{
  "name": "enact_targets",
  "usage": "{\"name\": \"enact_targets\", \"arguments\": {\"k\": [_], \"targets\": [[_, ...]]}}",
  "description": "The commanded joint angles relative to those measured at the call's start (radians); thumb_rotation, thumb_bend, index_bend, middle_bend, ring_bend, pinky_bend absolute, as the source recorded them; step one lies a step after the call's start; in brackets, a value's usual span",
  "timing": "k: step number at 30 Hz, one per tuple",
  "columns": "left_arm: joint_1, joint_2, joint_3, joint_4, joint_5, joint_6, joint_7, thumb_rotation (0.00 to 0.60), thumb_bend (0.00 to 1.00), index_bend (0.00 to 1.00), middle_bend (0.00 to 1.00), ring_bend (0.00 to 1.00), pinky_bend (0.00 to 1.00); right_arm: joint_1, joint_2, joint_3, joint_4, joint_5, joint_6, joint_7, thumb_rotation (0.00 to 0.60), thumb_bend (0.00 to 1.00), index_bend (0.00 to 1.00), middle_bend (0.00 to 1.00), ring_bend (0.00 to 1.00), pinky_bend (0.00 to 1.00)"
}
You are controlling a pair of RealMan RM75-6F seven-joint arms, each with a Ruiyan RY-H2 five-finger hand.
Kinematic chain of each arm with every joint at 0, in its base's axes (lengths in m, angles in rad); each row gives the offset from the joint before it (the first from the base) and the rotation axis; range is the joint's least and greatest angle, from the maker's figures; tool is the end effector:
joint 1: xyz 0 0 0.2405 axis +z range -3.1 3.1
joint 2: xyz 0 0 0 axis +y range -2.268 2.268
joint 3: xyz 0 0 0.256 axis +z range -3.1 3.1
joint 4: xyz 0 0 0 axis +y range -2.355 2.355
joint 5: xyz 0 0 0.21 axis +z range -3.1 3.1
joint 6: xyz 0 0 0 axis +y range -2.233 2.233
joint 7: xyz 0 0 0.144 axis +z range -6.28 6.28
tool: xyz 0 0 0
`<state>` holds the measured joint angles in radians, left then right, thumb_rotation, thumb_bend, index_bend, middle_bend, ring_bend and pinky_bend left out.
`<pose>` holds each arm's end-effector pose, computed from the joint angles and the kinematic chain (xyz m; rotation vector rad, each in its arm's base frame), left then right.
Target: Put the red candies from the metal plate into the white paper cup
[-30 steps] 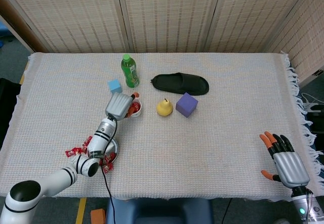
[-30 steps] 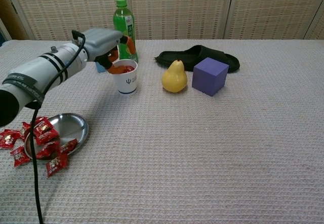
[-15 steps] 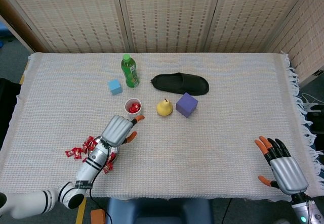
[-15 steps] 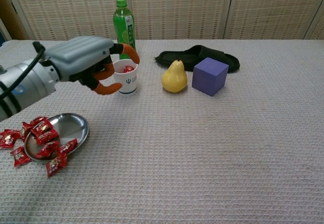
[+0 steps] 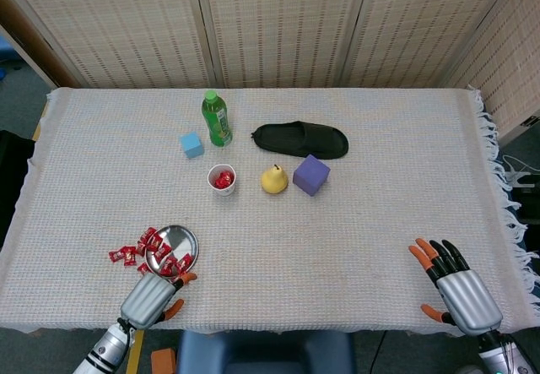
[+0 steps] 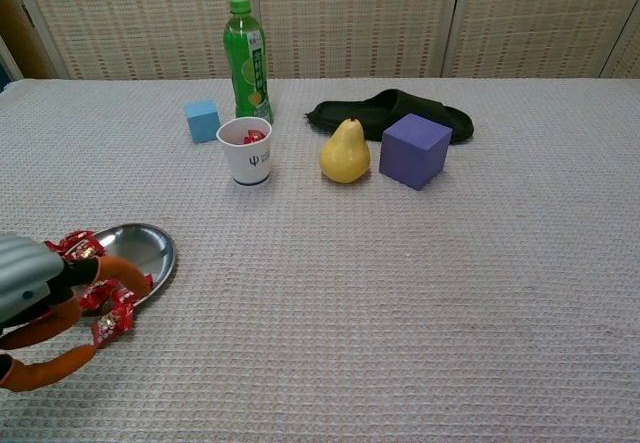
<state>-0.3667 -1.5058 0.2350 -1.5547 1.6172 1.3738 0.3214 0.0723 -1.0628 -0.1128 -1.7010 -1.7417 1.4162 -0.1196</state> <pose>-0.2227 0.1731 -0.0070 -1.9839 -0.8262 -0.9627 -0.2848 -0.1347 0.1278 1.7396 -0.9027 0.8116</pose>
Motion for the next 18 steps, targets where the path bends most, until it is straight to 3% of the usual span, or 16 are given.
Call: {"name": "enact_targets", "arguments": {"k": [1,9,18], "targets": [[0.020,-0.021,0.004,0.032,0.013,0.005,-0.019,0.600,0.38,0.27,0.93,0.94,1.00,-0.003,-0.001,-0.005,0.001,-0.011,0.006,-0.005,0.600,0.05,0.00,0.00,0.00,0.00],[0.070,-0.095,-0.037,0.201,0.019,0.037,-0.049,0.600,0.38,0.26,0.94,0.94,1.00,-0.016,-0.003,-0.010,0.006,-0.028,0.032,-0.010,0.600,0.05,0.00,0.00,0.00,0.00],[0.083,-0.160,-0.058,0.298,0.045,0.020,-0.053,0.600,0.38,0.27,0.94,0.94,1.00,-0.015,-0.004,-0.011,0.006,-0.030,0.028,-0.014,0.600,0.05,0.00,0.00,0.00,0.00]]}}
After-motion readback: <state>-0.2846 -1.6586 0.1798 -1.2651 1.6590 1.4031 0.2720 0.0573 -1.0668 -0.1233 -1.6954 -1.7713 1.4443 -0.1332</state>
